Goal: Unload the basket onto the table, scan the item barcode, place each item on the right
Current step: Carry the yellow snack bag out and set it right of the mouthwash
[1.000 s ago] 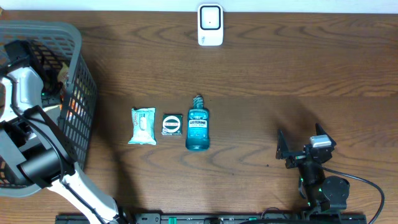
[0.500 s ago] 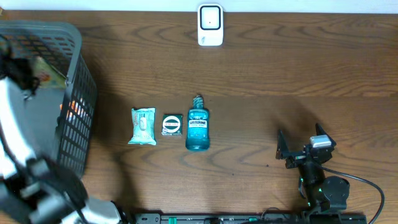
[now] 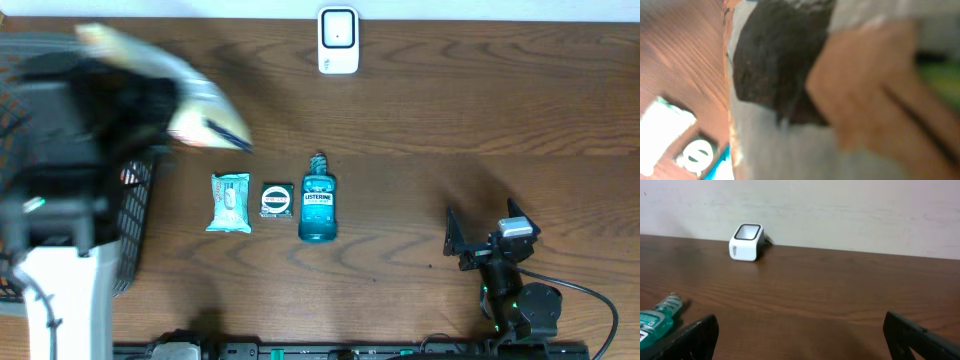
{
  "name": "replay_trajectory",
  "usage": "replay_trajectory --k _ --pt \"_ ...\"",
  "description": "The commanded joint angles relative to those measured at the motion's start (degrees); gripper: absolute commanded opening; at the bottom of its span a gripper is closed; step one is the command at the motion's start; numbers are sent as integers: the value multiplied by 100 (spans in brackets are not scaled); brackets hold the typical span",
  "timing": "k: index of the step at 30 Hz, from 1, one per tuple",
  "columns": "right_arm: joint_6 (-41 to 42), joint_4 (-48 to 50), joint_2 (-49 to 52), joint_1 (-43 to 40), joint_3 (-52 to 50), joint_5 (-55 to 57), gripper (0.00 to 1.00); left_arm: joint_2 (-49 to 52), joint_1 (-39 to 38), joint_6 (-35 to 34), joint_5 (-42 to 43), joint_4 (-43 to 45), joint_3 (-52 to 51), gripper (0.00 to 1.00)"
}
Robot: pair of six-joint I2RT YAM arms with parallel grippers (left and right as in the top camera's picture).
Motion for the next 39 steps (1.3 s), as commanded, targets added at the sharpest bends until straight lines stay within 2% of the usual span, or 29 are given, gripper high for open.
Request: replay_trajectory --k 1,5,11,20,24,25,28,31,35,39 --pt "-24 -22 -46 55 -4 7 99 492 -1416 306 -699 2 -87 7" --pt "-24 -22 -46 55 -4 7 99 1311 -2579 409 -1325 -11 -96 7" --pt "-24 -22 -46 55 -4 4 99 2820 -3508 960 -1373 31 -96 7" --pt "-24 -22 -46 55 -4 4 99 4444 -3956 1012 -1373 39 -96 8" --pt "-24 -22 -46 55 -4 7 99 4605 -3958 1014 -1353 55 -96 8" --pt "-24 -22 -46 55 -4 7 99 4597 -3958 1029 -1353 57 -83 17" --pt "-24 -22 -46 55 -4 7 99 4529 -3958 1703 -1165 50 98 56" --pt "-24 -22 -46 55 -4 4 99 4389 -3958 2334 -946 -2 319 78" --pt "-24 -22 -46 55 -4 4 99 4037 -3906 2664 -1005 -138 599 84" --pt "-24 -22 -46 55 -4 4 99 3477 -3731 2730 -1582 -422 852 89"
